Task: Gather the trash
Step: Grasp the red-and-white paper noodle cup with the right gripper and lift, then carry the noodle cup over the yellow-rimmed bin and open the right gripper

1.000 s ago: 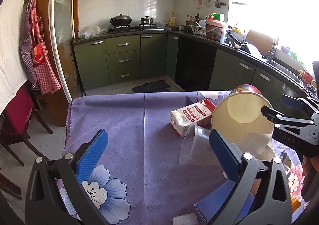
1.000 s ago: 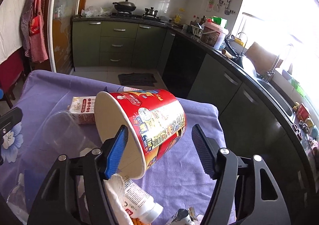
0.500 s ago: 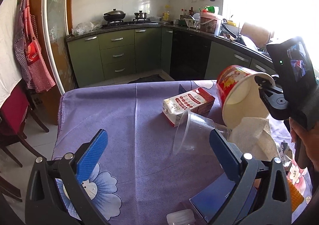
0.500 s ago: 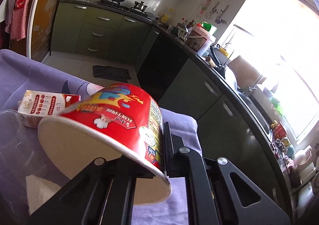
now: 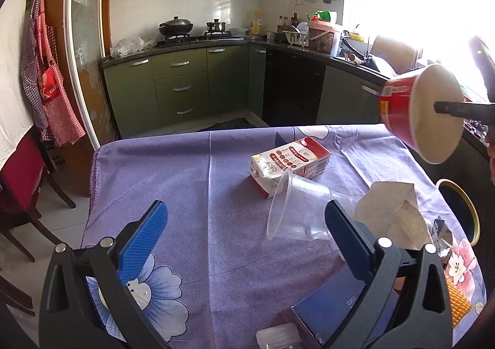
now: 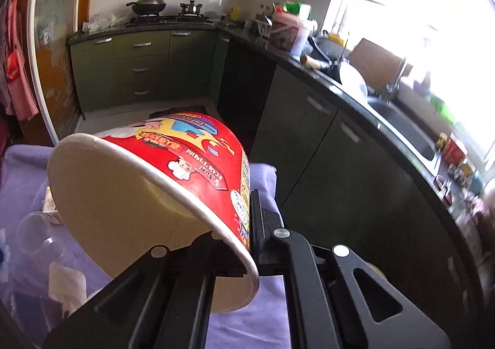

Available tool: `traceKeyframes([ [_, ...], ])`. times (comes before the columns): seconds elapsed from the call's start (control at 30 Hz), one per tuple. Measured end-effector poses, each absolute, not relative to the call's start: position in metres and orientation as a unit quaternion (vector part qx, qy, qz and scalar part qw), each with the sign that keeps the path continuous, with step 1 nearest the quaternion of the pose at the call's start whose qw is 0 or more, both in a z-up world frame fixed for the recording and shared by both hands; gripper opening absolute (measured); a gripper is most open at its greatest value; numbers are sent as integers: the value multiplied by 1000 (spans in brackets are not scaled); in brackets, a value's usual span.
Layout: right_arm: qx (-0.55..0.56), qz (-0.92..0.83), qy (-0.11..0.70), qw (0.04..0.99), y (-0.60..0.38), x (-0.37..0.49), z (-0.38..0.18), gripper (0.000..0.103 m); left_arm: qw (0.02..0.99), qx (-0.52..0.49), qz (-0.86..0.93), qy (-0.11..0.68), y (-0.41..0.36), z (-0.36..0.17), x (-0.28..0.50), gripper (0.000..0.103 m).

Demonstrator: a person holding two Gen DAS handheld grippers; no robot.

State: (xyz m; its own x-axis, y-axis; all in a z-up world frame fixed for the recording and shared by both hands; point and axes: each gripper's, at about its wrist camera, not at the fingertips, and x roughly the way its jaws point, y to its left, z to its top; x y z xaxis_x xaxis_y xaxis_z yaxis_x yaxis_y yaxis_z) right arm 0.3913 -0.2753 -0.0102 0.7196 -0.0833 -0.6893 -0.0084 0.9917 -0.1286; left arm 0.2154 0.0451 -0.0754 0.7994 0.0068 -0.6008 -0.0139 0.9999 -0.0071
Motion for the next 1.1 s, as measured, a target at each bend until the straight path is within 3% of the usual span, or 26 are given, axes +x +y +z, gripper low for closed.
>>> traceKeyframes([
  [0.2, 72, -54, 493, 866, -435, 375, -18, 3, 949, -7, 3, 316, 46, -75, 215, 97],
  [0.47, 188, -124, 607, 762, -588, 345, -113, 3, 948, -1, 5, 318, 43, -77, 216, 97],
  [0.63, 233, -127, 633, 728, -618, 345, -164, 8, 948, 1, 4, 319, 43, -79, 218, 97],
  [0.7, 244, -128, 638, 719, -624, 344, -177, 21, 948, 1, 3, 320, 43, -79, 218, 97],
  [0.77, 248, -132, 642, 713, -628, 347, -185, 27, 947, 2, 2, 322, 43, -80, 219, 97],
  [1.1, 247, -93, 615, 743, -614, 298, -169, 32, 946, 16, -17, 323, 33, -79, 216, 97],
])
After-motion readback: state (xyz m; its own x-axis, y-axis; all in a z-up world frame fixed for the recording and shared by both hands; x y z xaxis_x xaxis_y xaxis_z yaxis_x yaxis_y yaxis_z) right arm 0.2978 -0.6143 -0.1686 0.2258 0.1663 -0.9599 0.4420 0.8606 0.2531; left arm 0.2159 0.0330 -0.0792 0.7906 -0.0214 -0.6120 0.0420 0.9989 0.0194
